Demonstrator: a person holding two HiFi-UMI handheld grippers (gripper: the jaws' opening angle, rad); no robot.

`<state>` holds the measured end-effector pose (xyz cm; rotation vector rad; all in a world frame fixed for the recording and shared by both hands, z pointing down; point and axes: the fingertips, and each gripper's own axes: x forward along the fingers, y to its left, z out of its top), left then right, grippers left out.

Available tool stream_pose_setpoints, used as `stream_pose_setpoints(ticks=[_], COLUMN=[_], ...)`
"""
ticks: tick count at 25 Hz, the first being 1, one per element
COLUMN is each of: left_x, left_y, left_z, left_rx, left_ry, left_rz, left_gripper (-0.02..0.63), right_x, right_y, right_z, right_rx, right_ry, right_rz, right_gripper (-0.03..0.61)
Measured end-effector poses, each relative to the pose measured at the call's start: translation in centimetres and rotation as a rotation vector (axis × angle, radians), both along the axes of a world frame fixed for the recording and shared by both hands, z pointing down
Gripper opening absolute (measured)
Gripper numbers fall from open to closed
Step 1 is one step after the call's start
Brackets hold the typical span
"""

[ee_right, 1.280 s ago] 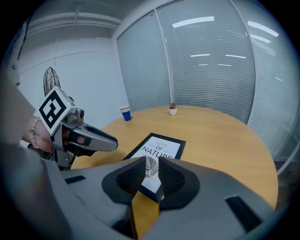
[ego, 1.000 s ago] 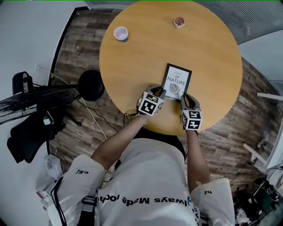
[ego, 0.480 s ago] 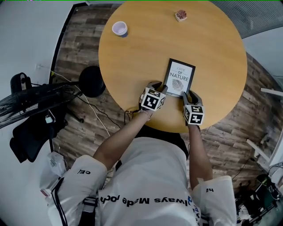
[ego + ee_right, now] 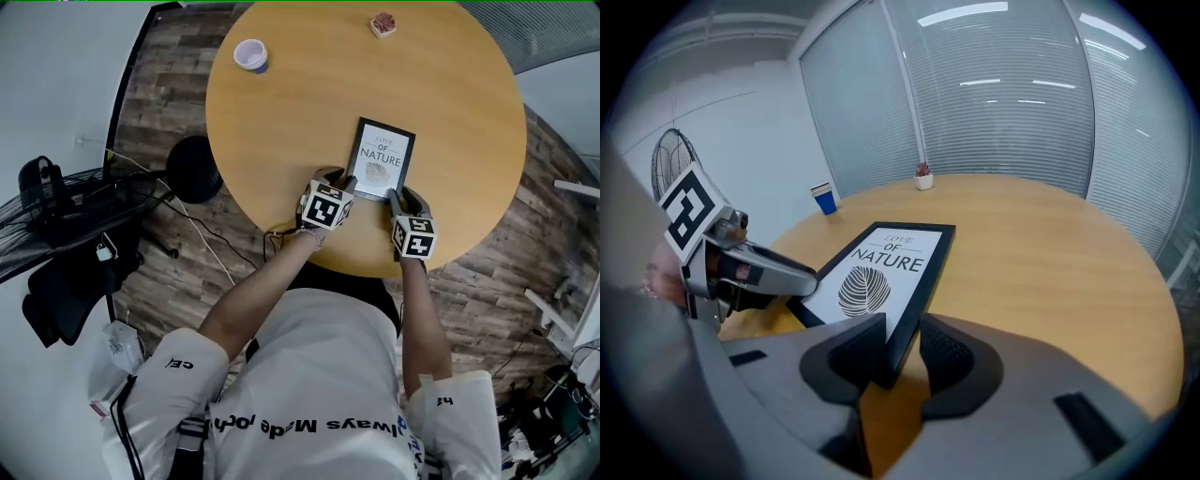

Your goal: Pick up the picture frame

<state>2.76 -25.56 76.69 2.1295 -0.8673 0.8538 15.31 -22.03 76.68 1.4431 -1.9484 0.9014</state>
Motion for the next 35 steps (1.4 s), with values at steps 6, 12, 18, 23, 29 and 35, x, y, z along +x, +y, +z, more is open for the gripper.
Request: stream_pose_setpoints(ticks=[6, 12, 18, 23, 29, 35], left_x=[0.4, 0.4, 0.1, -0.2, -0.4, -0.4], left_y=[0.5, 0.3, 0.4, 0.3, 0.8, 0.7], left_z=[-0.2, -0.3, -1.3, -2.6, -4.8, -7.1], left_rx=[-0.004, -0.001, 0.016, 0.041, 0.077, 0.125], left_ry=[-0.002, -0.017, -0.016, -0.009, 0.002, 0.015], left_rz=[0.000, -0.001, -0.014, -0.022, -0.025, -0.024], left_gripper=[0.107, 0.104, 0.103, 0.101, 0.101, 0.100], right_x=[0.1, 0.2, -0.1, -0.4, -0.6, -0.5], right_y=[0.3, 0.1, -0.1, 0.0, 0.4, 0.5], right_z=[-0.2, -0.5, -1.9, -3.0, -5.3, -7.3], right_rx=[0.007, 0.009, 0.037, 0.061, 0.100, 0.134], right_ry=[-0.001, 0.006, 0.016, 0.025, 0.034, 0.044], right_rz=[-0.008, 0.006, -0.002, -0.002, 0.000, 0.009], right_gripper=[0.118, 0.112, 0.109, 0.109, 0.109, 0.109])
